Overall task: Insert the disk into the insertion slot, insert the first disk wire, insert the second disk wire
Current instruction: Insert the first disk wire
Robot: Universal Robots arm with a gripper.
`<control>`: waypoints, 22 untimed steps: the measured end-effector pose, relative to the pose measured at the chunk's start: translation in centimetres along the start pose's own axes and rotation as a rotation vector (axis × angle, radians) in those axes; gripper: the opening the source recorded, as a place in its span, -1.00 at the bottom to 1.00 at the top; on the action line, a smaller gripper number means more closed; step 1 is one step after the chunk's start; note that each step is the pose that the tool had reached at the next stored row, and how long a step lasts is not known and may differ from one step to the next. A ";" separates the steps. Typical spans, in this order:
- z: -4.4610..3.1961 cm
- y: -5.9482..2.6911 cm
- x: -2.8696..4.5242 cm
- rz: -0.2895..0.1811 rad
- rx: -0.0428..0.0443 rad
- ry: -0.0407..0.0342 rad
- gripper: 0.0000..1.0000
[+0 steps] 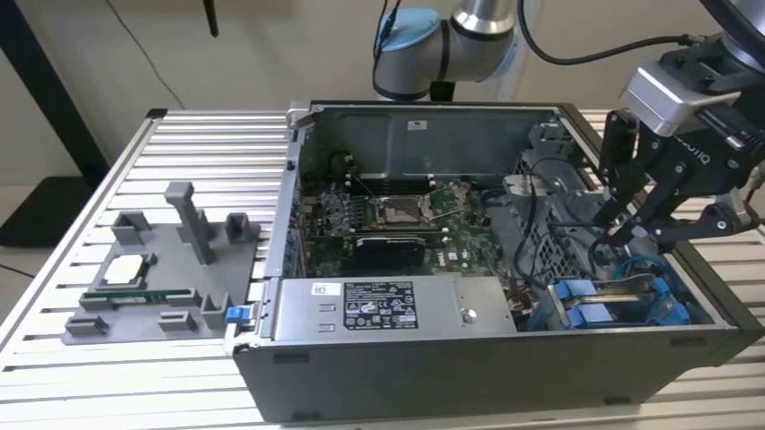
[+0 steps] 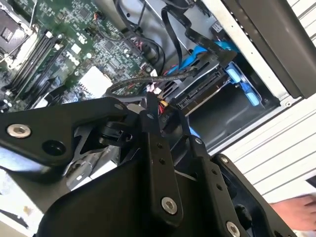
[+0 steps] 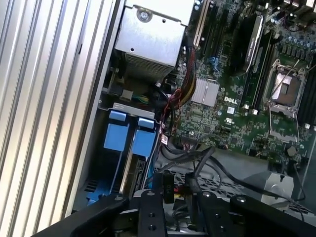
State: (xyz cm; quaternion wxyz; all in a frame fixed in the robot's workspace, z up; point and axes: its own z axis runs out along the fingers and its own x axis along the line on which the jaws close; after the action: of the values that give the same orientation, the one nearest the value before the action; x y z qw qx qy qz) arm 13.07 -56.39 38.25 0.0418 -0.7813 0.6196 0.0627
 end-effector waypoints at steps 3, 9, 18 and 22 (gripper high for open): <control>0.01 0.00 0.00 0.000 0.0011 -0.0045 -1.00; 0.02 0.00 0.00 0.000 0.0022 -0.0096 -1.00; 0.00 0.03 0.15 0.001 0.0012 -0.0053 -1.00; 0.00 0.10 0.51 0.008 0.0017 -0.0026 -1.00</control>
State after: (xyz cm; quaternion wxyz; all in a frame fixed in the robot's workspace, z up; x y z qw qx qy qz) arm 13.09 -56.90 38.18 0.0430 -0.7787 0.6228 0.0634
